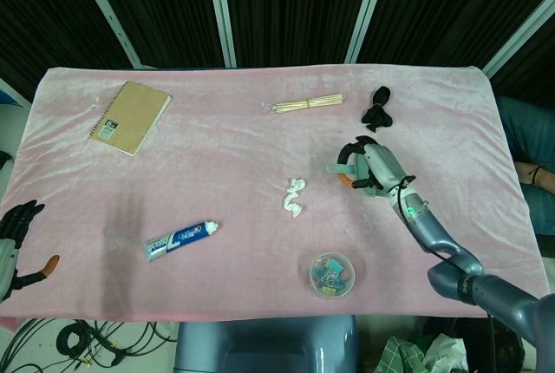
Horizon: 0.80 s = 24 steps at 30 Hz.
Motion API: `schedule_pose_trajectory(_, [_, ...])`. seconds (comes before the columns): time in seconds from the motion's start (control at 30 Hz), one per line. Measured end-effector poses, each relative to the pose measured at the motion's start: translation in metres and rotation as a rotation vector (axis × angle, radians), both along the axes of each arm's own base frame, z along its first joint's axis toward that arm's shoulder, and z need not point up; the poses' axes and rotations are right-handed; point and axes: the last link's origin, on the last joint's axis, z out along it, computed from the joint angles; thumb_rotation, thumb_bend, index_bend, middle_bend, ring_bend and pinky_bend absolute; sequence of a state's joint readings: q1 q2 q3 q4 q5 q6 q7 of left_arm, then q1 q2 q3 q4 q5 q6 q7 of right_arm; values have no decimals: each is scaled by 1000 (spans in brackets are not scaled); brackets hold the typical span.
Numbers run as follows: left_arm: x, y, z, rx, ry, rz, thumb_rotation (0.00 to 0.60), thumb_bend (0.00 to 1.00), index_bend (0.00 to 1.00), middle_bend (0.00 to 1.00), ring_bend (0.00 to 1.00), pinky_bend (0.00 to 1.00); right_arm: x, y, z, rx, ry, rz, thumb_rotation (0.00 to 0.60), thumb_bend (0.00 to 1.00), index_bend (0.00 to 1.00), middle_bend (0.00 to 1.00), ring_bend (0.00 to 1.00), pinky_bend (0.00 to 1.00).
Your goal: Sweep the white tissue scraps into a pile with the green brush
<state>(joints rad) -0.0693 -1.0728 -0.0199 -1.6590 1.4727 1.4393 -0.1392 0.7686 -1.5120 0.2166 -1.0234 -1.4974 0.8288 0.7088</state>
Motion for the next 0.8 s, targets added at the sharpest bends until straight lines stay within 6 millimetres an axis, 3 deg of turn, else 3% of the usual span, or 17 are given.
schedule_pose_trajectory(0.27, [0, 0, 0, 1, -1, 1, 600, 281, 112, 59, 0, 266, -23, 3, -16, -3, 282, 20, 600, 399, 767, 621, 335, 133])
schedule_pose_trajectory(0.5, [0, 0, 0, -1, -4, 1, 600, 281, 112, 59, 0, 281, -29, 6, -38, 11, 352, -15, 600, 367, 754, 607, 335, 133])
schedule_pose_trajectory(0.67, [0, 0, 0, -3, -3, 1, 600, 281, 112, 59, 0, 285, -31, 6, -48, 27, 390, -45, 600, 278, 611, 545, 317, 126])
schedule_pose_trajectory(0.8, [0, 0, 0, -2, -3, 1, 600, 281, 110, 59, 0, 285, -32, 6, -52, 40, 414, -77, 600, 265, 541, 449, 300, 119])
